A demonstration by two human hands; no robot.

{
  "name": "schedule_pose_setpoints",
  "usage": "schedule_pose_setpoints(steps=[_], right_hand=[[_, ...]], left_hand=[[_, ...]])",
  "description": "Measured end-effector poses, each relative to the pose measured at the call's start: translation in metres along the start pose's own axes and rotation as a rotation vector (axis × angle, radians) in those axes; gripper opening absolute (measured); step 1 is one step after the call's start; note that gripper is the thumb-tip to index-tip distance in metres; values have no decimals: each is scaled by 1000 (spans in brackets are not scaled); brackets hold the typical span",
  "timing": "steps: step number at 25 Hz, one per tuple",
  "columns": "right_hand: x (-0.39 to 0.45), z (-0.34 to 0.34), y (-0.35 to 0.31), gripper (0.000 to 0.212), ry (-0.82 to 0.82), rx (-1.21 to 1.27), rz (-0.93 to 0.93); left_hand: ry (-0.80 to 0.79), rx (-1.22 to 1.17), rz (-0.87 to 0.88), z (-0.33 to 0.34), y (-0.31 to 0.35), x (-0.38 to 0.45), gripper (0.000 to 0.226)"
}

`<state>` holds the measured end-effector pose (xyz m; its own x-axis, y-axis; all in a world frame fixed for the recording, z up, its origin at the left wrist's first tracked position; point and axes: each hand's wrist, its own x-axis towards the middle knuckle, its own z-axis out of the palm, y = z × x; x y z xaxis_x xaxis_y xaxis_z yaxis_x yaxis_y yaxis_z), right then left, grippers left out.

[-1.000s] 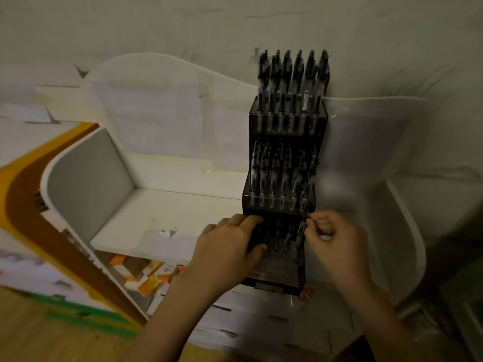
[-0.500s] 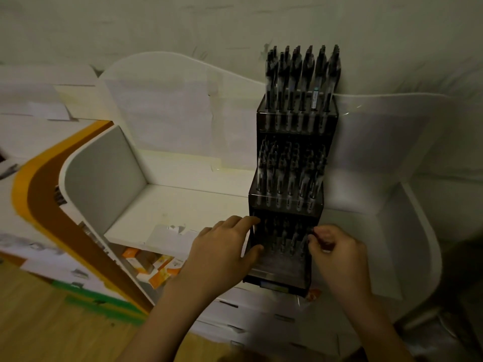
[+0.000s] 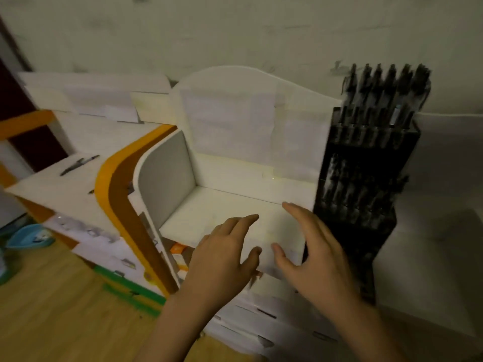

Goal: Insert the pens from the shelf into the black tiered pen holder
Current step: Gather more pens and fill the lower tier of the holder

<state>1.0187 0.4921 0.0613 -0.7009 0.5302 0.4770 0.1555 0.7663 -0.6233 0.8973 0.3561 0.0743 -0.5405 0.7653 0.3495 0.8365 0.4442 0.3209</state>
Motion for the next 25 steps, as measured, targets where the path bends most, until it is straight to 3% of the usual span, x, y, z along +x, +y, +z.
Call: schedule_pose_setpoints(steps=[7, 11, 17, 25], right_hand=[[19, 127, -102, 80, -269, -39, -104], [36, 204, -188, 77, -278, -51, -269], [55, 309, -284, 79, -327, -27, -361], [108, 399, -332, 78, -349, -67, -375]], left_hand=[[155, 78, -147, -71, -128, -61, 70], [223, 150, -212, -120, -212, -97, 72], [318, 175, -338, -186, -335, -144, 73], [308, 112, -338, -214, -439, -121, 75]])
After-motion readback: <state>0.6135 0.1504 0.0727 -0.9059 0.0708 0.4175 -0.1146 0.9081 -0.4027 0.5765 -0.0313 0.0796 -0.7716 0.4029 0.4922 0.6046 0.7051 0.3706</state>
